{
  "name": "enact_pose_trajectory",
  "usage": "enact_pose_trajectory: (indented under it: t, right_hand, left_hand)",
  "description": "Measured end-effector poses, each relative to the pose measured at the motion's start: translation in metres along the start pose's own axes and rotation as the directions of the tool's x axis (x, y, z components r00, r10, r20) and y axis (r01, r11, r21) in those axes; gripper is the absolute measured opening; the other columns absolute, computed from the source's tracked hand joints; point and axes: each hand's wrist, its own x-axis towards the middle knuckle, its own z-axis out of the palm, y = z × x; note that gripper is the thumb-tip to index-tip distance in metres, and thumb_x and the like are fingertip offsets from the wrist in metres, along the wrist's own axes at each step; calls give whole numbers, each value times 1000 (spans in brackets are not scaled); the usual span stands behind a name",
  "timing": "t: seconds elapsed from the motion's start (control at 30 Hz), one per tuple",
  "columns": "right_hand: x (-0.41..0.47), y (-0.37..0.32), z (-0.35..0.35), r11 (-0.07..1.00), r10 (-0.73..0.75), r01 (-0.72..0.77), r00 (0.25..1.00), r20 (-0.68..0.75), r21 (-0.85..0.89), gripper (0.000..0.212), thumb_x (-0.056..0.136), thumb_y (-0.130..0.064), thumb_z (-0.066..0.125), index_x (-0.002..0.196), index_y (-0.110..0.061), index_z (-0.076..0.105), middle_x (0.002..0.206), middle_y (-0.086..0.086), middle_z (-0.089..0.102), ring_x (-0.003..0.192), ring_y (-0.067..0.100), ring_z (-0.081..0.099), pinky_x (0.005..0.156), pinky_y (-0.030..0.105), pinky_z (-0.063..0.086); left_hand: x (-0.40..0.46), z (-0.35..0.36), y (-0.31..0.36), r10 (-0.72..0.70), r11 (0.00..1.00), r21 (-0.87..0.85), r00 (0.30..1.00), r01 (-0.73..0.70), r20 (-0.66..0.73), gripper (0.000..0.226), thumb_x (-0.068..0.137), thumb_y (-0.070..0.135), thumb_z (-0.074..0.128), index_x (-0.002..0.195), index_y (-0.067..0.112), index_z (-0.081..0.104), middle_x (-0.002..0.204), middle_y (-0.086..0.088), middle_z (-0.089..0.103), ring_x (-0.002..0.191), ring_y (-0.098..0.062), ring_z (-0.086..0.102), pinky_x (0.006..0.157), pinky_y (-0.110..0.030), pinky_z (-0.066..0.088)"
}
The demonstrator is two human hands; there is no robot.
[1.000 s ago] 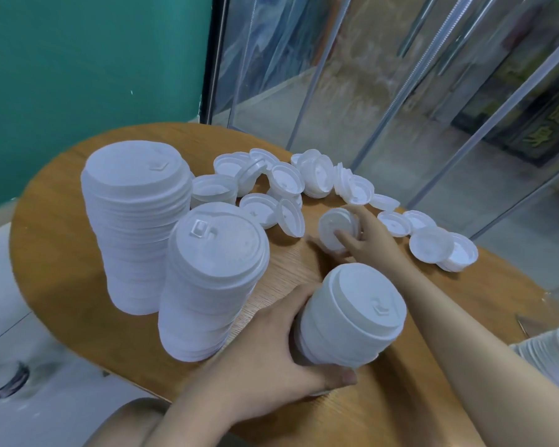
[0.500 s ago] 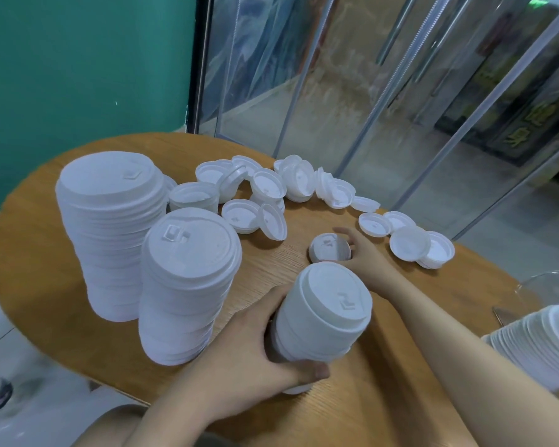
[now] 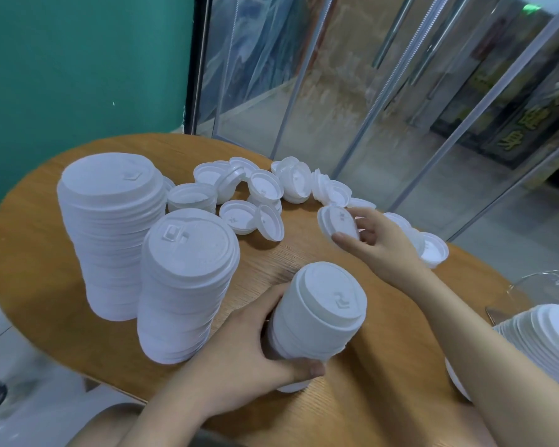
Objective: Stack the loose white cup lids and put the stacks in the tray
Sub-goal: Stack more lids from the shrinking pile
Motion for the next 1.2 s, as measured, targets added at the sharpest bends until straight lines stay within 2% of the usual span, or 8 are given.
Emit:
enact_pose_trajectory:
  t: [0.13,0.27,0.4,0.6,0.87,1.03,1.1,1.2]
  right_hand:
    - [-31,-32,-16,981,-73,70,997,12,182,61,87,-45,77,134,-10,59,112,-1,76,94,15,74,74,22,54]
    - [-65,-55,-30,972,-213,200,972,99,126,70,78,-67,75,132,-23,62,126,-6,71,116,15,68,93,23,54]
    - [-80,-65,-30,969,-241,247,948,209,-2,63,77,-72,73,130,-42,58,127,-22,66,121,9,64,100,20,49]
    - [-85,-71,-28,952,-241,285,921,307,-109,55,86,-56,77,134,-42,55,128,-31,62,124,-3,58,99,11,44]
    - [-86,-65,-26,931,-189,290,903,387,-222,83,75,-74,71,147,-39,48,137,-31,56,131,-3,53,105,21,46]
    - [-68,-59,-25,954,-283,300,919,275,-19,77,84,-76,60,143,-28,52,141,-12,59,132,15,57,99,25,51]
    - [-42,-50,-18,969,-248,240,949,196,64,62,89,-64,61,137,-25,57,134,-9,63,128,17,60,98,32,55]
    - [2,-25,4,966,-257,256,963,85,28,35,95,-41,67,124,-22,65,125,-9,67,119,15,65,97,40,57]
  left_hand:
    - [-1,2,0,-5,1000,-1,1000,5,-9,77,69,37,95,131,54,51,126,35,62,118,13,55,90,-1,40]
    - [-2,3,0,-8,1000,-11,1000,8,-25,77,70,34,94,130,53,51,124,36,62,116,13,57,91,-6,44]
    - [-2,4,1,-13,999,-36,1000,13,-20,78,73,32,94,136,51,51,128,31,64,119,9,58,102,-27,49]
    - [-3,3,1,-13,999,-36,1000,12,-22,79,72,33,94,137,50,51,127,27,65,119,5,60,104,-35,51]
    - [-2,2,3,-22,1000,-18,1000,22,-19,79,71,37,94,135,53,50,126,29,64,118,8,59,102,-31,51]
    - [-2,3,1,-3,1000,12,1000,3,-25,77,70,36,94,133,50,52,124,30,64,117,10,58,98,-17,47]
    - [-1,4,1,3,1000,14,1000,-3,-31,76,70,35,95,132,49,53,124,29,64,117,9,58,94,-12,46]
    - [0,3,1,1,1000,3,1000,-1,-18,78,70,36,95,134,50,52,126,27,65,119,5,59,99,-20,47]
